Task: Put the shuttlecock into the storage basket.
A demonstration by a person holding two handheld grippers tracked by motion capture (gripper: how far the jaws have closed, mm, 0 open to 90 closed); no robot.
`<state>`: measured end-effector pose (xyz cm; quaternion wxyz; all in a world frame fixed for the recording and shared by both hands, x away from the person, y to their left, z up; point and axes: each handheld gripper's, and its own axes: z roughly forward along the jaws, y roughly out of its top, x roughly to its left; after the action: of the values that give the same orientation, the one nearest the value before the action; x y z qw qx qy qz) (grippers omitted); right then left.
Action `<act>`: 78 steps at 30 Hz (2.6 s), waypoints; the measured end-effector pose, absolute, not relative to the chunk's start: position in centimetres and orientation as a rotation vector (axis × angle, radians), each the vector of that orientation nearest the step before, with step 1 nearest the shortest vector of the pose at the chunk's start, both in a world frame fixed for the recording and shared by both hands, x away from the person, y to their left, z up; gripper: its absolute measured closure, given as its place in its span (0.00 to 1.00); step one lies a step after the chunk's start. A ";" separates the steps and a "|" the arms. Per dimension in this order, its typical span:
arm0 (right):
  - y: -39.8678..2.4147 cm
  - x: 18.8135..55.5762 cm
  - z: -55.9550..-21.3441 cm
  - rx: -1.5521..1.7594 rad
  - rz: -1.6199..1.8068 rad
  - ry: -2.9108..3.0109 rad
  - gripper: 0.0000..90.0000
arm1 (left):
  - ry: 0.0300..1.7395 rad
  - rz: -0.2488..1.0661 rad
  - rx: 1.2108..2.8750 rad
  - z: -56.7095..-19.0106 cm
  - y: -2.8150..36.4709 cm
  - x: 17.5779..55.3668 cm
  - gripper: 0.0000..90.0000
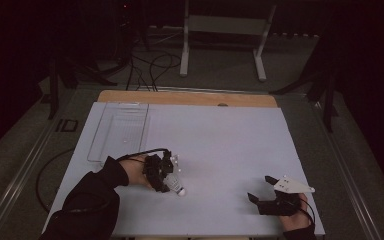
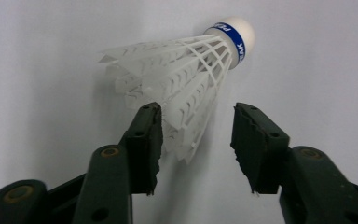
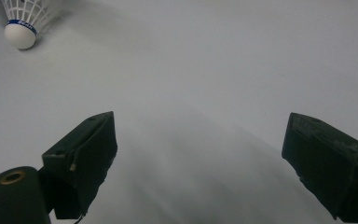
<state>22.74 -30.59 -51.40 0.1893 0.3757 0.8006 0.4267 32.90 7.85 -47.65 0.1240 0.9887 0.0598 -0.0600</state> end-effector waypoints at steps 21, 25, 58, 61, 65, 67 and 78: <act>-30.7 22.8 -51.4 1.062 1.197 2.251 0.11 | 0.098 -0.262 2.844 -47.6 7.7 33.0 1.00; -30.7 22.8 -51.4 1.061 1.196 2.252 0.11 | 0.089 -0.264 2.835 -47.0 7.6 32.9 1.00; -30.7 22.8 -51.5 1.066 1.191 2.253 0.11 | -0.009 -0.250 2.814 -43.2 7.3 31.7 1.00; -30.6 22.8 -51.5 1.064 1.193 2.252 0.11 | -0.016 -0.245 2.807 -42.7 7.4 31.7 1.00; -30.6 22.8 -51.5 1.068 1.194 2.251 0.11 | -0.012 -0.233 2.804 -42.3 7.5 31.7 1.00; -30.6 22.8 -51.5 1.069 1.193 2.254 0.11 | -0.015 -0.227 2.806 -42.0 7.7 31.7 1.00; -30.6 22.8 -51.5 1.068 1.193 2.255 0.11 | -0.043 -0.208 2.797 -41.0 8.0 31.7 1.00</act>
<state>22.83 -30.59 -51.51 0.1870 0.3794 0.8009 0.4238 31.67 7.96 -40.97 0.1676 0.9830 -0.0153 -0.0732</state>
